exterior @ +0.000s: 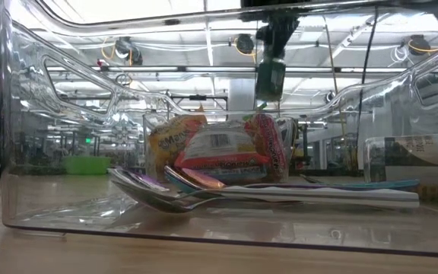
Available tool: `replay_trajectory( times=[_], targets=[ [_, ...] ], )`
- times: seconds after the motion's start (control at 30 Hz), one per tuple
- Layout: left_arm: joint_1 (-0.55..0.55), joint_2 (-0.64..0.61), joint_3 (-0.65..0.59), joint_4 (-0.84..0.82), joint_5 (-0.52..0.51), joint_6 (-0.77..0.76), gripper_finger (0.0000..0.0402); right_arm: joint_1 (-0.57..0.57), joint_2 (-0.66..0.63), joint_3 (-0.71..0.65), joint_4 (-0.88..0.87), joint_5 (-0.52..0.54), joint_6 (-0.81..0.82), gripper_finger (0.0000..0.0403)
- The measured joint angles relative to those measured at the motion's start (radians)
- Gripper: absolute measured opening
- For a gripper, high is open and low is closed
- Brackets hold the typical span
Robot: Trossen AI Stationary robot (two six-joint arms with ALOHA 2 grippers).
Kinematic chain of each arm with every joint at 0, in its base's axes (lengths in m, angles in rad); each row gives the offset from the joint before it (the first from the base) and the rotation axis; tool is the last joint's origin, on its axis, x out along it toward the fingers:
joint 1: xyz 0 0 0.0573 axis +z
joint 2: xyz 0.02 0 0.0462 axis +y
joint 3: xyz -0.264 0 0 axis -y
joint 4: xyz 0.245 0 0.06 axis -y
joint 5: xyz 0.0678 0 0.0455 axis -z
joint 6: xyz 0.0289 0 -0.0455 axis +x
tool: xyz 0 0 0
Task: Pick & Place Food Item
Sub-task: Put the green seasoning bottle into the top transparent bin
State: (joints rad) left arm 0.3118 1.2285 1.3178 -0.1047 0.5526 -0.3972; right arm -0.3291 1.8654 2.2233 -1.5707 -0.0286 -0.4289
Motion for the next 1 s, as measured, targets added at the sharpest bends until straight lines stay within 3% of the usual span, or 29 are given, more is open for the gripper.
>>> replay_trajectory(
  times=[0.2,0.43,0.63,0.93,1.0],
  targets=[
    [0.077,-0.077,0.000,-0.121,0.000,0.074,0.0280,-0.097,0.094,0.053,0.064,0.033,-0.029,0.0197],
    [0.122,-0.115,0.000,-0.219,0.000,0.141,0.0280,-0.219,0.110,0.080,0.243,0.043,0.030,0.0197],
    [0.129,-0.114,0.000,-0.221,0.046,0.139,0.0280,-0.313,0.111,0.080,0.387,-0.095,0.145,0.0197],
    [0.129,-0.115,0.000,-0.192,0.023,0.134,0.0280,-0.382,0.110,0.079,0.818,-0.364,0.397,0.0197],
    [0.137,-0.125,0.000,-0.170,0.023,0.133,0.0280,-0.378,0.110,0.079,0.843,-0.366,0.382,0.0197]
  ],
)
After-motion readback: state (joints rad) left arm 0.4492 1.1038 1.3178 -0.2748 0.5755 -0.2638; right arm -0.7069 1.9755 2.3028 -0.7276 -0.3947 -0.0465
